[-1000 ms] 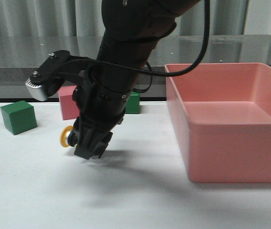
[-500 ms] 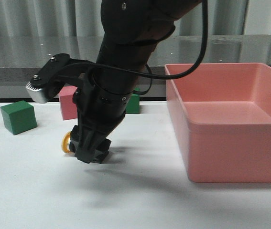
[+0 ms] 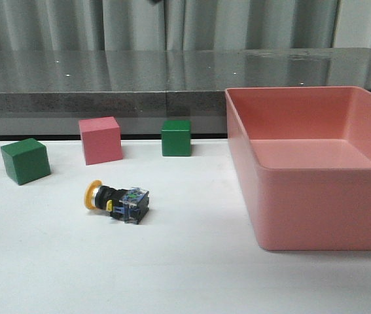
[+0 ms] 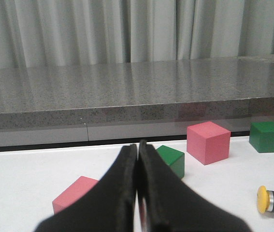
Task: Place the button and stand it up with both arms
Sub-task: 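Open the right gripper, release the button on its side, withdraw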
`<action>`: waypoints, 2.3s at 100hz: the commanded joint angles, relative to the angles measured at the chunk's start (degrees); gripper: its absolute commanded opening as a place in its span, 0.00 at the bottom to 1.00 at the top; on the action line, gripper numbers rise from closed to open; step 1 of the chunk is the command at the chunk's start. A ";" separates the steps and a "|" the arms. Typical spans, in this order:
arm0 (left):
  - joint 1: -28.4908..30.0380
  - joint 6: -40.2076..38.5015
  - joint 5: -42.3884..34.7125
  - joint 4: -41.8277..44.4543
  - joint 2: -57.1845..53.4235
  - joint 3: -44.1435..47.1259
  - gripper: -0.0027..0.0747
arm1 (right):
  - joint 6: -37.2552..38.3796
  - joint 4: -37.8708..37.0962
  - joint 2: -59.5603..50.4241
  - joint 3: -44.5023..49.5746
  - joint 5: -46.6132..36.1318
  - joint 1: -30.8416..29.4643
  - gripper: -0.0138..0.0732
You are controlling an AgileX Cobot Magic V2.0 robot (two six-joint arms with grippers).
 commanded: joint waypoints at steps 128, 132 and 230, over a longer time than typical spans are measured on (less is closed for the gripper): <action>0.26 -0.69 -5.67 -0.11 -1.72 2.55 0.01 | 11.09 0.20 -64.79 55.76 -19.97 -26.70 0.07; 0.26 -1.21 -7.83 -1.37 -1.72 2.55 0.01 | 11.09 0.20 -64.79 55.76 -19.97 -26.70 0.07; 0.26 50.02 34.14 -36.48 58.77 -53.51 0.26 | 11.09 0.20 -64.79 55.76 -21.28 -26.70 0.07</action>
